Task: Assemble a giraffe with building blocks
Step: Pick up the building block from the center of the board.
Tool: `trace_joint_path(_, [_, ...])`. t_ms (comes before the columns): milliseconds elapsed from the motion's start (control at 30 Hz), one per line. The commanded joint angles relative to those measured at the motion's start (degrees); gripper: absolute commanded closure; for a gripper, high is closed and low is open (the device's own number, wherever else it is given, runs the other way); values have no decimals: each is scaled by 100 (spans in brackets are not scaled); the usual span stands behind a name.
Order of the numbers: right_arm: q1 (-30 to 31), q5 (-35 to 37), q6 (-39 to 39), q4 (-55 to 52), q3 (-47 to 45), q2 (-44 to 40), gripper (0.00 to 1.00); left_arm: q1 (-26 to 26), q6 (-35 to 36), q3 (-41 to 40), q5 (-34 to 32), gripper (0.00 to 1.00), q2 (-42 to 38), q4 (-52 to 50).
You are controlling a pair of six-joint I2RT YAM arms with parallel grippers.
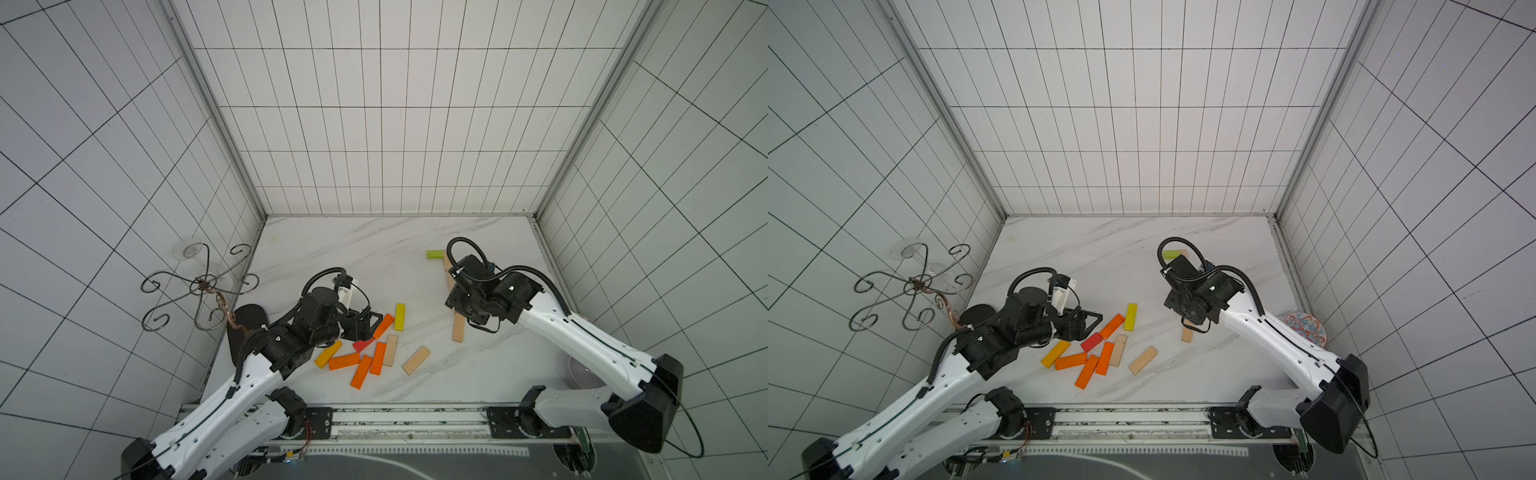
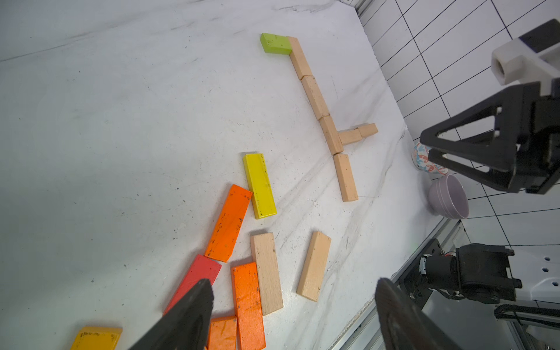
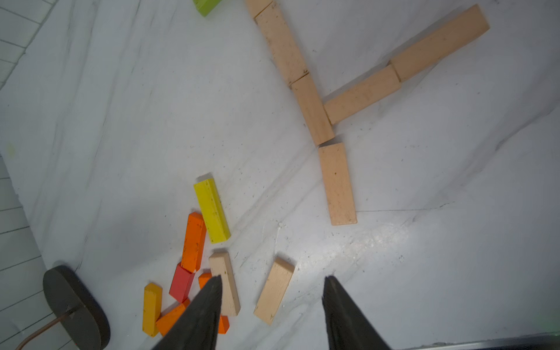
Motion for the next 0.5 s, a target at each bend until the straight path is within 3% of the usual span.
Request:
trace_joint_path(0, [468,29,1063,18,-424,95,45,-64,-95,24,-126,16,-174,-8])
trace_joint_path(233, [1202,-226,1482,541,-748,588,45,-180,-210,-123,-183,16,-365,8])
trace_joint_path(467, [1418,-689,1603,1261,-1168,1038,45,-404,-295,-295,-118,16,-366,50])
